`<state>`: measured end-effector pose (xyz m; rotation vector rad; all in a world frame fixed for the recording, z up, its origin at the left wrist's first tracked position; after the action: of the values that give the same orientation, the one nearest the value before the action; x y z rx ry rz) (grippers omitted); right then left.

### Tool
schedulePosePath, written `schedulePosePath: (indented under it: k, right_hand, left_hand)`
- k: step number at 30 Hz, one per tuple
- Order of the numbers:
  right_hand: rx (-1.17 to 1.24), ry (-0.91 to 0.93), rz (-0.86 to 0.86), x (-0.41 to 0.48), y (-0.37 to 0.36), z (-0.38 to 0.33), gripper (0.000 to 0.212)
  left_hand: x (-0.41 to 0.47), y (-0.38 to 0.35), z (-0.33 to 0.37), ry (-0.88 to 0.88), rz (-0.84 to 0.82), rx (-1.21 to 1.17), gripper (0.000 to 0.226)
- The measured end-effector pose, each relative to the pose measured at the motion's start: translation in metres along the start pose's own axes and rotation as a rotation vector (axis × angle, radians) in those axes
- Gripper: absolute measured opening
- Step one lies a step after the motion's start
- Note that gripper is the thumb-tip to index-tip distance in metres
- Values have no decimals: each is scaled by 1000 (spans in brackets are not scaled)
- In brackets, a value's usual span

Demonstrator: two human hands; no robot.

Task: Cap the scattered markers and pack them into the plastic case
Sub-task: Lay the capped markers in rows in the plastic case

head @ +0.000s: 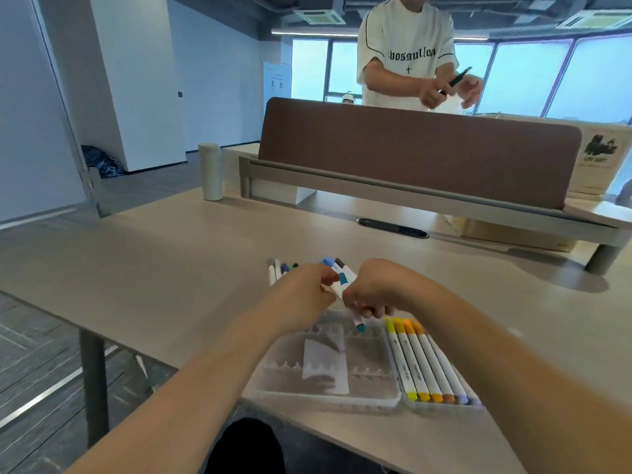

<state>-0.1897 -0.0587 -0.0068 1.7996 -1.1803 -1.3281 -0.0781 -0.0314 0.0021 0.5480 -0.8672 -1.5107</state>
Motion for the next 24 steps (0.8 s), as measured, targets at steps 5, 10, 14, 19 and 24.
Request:
schedulePosePath:
  k: [5,10,14,19,24]
  right_hand:
    - [50,-10,-81,-34,-11,34,29]
    - [18,-47,-172,-47,-28,55,32]
    - [-28,-28,-122,-48,-25,63,46]
    - [-1,11,-80,-42,-21,67,37]
    - [-96,26,-72,-43,-24,64,39]
  left_hand:
    - [-14,-38,25,-67,-138,55,47]
    - [-27,-59,43,-146,-236,186,45]
    - [-37,-69,49,-164,-305,233,29]
    - [-39,-77,51,-229,-365,215,27]
    - [-37,-79,46,-165,-392,194,47]
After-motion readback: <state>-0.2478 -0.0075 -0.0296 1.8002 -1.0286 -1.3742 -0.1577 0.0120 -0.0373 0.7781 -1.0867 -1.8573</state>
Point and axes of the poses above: each hand's wrist, its own x-axis towards the middle knuckle, its own y-axis out of the back of the hand, z = x × y, the point moved 10 cm from there along x, towards the middle knuckle, and after that the axes turned 5 degrees about -y, right-handed, at the moved point
